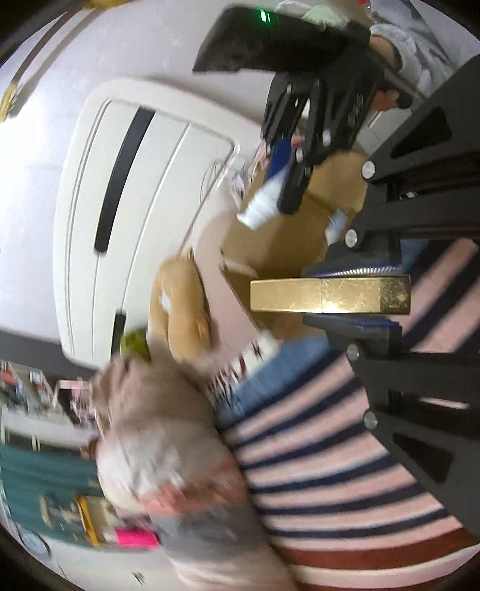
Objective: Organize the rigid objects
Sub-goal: 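Carry the pump bottle and gold item into the box while both grippers open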
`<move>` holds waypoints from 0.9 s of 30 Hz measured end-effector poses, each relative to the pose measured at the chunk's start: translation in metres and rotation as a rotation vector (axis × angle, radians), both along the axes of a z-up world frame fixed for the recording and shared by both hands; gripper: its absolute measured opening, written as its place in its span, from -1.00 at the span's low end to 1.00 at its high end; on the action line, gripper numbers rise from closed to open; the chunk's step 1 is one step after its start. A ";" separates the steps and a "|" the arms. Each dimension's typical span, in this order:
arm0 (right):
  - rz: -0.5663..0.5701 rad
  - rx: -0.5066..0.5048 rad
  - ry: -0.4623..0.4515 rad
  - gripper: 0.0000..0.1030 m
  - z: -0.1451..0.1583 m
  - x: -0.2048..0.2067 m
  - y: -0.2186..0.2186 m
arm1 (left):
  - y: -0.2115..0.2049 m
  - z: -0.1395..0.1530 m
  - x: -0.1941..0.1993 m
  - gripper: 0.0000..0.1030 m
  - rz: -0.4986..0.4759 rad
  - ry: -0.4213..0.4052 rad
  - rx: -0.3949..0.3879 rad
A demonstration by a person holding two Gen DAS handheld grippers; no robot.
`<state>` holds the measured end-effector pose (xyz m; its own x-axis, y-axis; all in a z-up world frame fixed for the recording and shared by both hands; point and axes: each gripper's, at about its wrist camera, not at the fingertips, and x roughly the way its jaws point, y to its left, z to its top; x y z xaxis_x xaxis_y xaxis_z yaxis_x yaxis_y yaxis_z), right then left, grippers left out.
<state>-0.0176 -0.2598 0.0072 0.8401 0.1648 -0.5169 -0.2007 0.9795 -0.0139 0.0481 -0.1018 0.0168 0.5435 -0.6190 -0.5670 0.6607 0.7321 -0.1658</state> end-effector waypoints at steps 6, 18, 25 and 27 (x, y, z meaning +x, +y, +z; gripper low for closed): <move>-0.072 -0.029 0.100 -0.61 -0.032 0.031 -0.055 | -0.086 -0.001 0.027 -0.71 -0.122 0.062 0.080; -0.058 -0.012 0.162 -0.59 -0.060 0.047 -0.076 | -0.149 -0.046 0.063 -0.71 -0.169 0.175 0.267; -0.049 -0.017 0.166 -0.55 -0.060 0.047 -0.075 | -0.145 -0.047 0.061 -0.61 -0.158 0.170 0.267; -0.049 -0.025 0.171 -0.53 -0.060 0.047 -0.074 | -0.138 -0.042 0.059 -0.38 -0.145 0.166 0.246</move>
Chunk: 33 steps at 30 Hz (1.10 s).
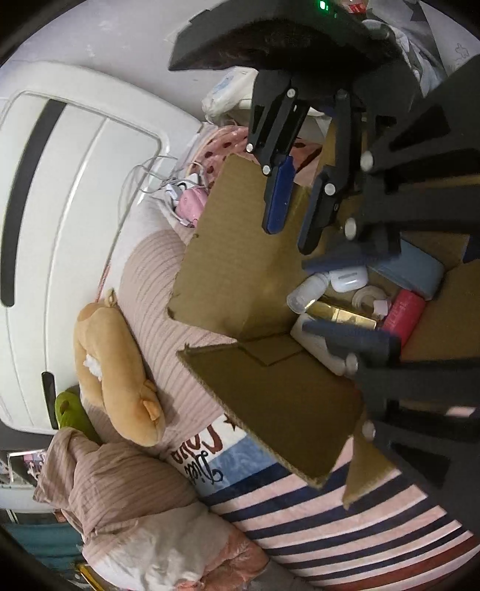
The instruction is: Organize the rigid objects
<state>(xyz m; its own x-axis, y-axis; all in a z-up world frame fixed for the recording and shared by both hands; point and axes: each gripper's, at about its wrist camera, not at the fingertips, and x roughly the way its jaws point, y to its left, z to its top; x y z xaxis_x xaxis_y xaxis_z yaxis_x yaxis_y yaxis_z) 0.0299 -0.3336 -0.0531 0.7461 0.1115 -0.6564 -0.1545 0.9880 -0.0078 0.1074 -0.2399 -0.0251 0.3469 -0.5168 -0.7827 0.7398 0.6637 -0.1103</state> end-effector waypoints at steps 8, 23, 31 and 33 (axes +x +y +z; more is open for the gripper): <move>0.108 0.042 -0.030 -0.17 0.022 -0.009 0.011 | 0.049 0.032 -0.029 0.31 0.136 -0.135 -0.062; 0.349 0.160 -0.294 1.00 0.077 -0.034 0.030 | 0.167 0.044 -0.083 0.80 0.720 -0.368 -0.115; 0.336 0.192 -0.283 1.00 0.073 -0.032 0.034 | 0.178 0.042 -0.089 0.80 0.752 -0.380 -0.114; 0.332 0.195 -0.286 1.00 0.074 -0.032 0.033 | 0.177 0.042 -0.088 0.80 0.752 -0.380 -0.114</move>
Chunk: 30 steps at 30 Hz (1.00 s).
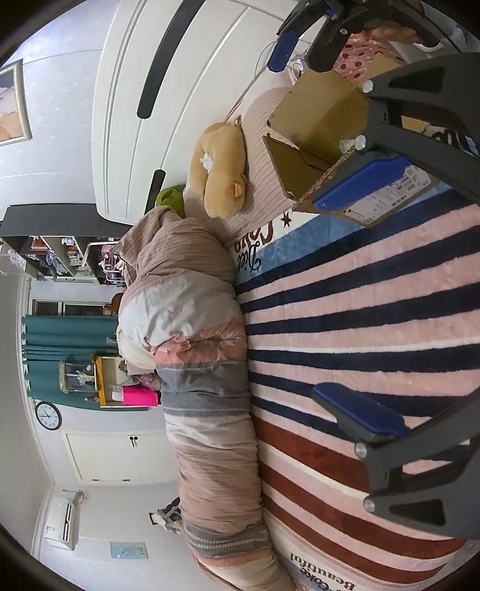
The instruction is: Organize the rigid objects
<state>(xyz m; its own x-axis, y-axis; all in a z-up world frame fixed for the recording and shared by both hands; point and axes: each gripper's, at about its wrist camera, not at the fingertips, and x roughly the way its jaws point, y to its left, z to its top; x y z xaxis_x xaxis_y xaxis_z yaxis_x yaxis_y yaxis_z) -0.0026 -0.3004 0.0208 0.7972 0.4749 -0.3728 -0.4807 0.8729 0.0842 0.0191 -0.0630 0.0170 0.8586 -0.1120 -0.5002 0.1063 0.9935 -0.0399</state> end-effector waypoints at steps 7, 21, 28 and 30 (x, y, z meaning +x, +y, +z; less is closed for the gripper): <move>-0.004 0.006 0.001 1.00 0.000 0.000 -0.003 | 0.000 0.000 0.000 0.80 0.001 0.000 0.001; -0.006 0.004 0.005 1.00 0.000 -0.001 -0.004 | -0.001 0.001 0.000 0.80 0.003 -0.003 0.006; -0.004 0.005 0.005 1.00 0.000 0.000 -0.006 | -0.001 0.003 -0.001 0.80 0.005 -0.006 0.008; -0.006 0.005 0.006 1.00 -0.001 -0.001 -0.005 | 0.000 0.004 -0.002 0.80 0.007 -0.007 0.007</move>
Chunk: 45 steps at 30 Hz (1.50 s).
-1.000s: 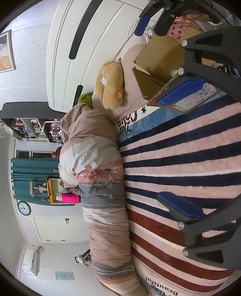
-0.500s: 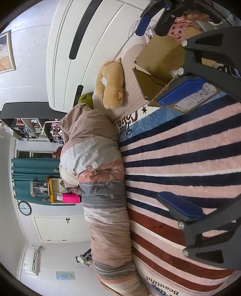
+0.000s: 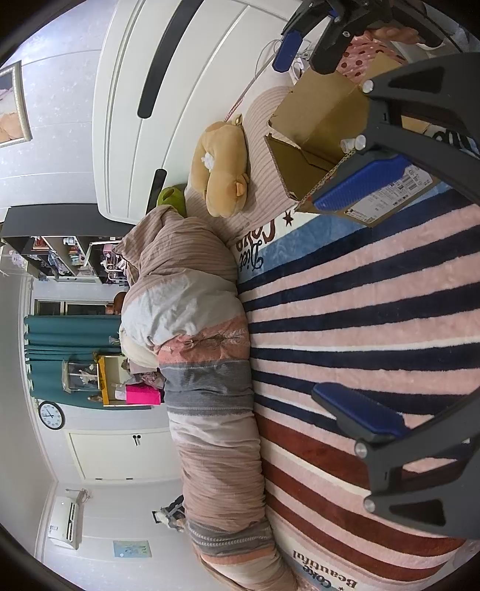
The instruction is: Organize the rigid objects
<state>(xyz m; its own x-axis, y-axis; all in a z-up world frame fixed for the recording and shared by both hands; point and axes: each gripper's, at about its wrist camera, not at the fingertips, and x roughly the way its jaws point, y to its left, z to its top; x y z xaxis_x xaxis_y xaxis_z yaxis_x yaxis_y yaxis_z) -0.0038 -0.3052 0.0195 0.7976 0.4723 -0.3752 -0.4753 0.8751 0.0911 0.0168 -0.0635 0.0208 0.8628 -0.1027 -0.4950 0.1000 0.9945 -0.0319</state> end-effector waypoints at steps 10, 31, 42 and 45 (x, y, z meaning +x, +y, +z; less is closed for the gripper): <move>-0.003 0.001 0.001 1.00 0.000 0.000 0.000 | 0.001 0.001 0.000 0.80 0.008 -0.002 0.007; -0.014 0.005 0.005 1.00 -0.004 -0.004 0.002 | 0.000 0.002 -0.002 0.80 0.012 -0.002 0.005; -0.015 0.005 0.006 1.00 -0.004 -0.004 0.002 | 0.001 0.002 -0.002 0.80 0.012 -0.002 0.007; -0.015 0.004 0.006 1.00 -0.003 -0.004 0.002 | 0.001 0.002 -0.002 0.80 0.011 -0.003 0.006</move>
